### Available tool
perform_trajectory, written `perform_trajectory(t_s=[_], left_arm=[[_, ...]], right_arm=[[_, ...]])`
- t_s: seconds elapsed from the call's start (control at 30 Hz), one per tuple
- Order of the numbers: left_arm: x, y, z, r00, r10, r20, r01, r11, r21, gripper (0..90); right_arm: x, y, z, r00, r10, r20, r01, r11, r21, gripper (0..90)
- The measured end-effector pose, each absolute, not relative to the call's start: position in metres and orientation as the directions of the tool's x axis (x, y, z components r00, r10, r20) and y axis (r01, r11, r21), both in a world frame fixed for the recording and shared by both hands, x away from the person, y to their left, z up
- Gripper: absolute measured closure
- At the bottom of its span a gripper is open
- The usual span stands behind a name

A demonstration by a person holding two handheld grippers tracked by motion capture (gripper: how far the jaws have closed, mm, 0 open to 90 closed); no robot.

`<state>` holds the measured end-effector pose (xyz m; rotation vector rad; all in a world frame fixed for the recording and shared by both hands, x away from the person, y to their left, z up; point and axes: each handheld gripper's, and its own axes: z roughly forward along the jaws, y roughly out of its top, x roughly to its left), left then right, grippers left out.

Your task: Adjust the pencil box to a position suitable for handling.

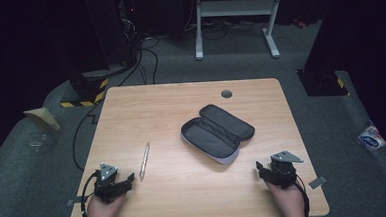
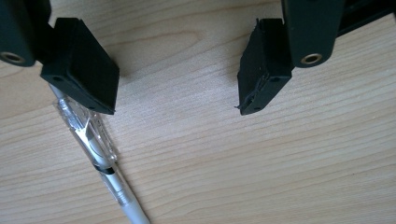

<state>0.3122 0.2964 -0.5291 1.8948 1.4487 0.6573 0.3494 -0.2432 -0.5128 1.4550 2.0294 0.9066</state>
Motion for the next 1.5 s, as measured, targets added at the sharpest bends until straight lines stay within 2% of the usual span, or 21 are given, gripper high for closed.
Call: perform_trajectory(t_s=[0.33,0.8,1.27,1.5], left_arm=[[0.312,0.297,-0.529,0.263,0.965,0.005,0.637,-0.178,0.750,29.2],[0.312,0.297,-0.529,0.265,0.964,0.005,0.633,-0.177,0.754,34.4],[0.312,0.296,-0.529,0.265,0.964,-0.003,0.632,-0.172,0.756,32.9],[0.311,0.296,-0.529,0.265,0.964,0.001,0.633,-0.175,0.755,32.9]], right_arm=[[0.347,-0.228,-0.507,-0.358,0.934,-0.014,0.600,0.241,0.763,39.5],[0.344,-0.212,-0.498,-0.390,0.921,-0.024,0.557,0.257,0.790,42.0],[0.357,-0.189,-0.477,-0.436,0.900,0.001,0.527,0.254,0.811,42.8],[0.365,-0.174,-0.462,-0.458,0.889,0.017,0.495,0.239,0.836,47.0]])
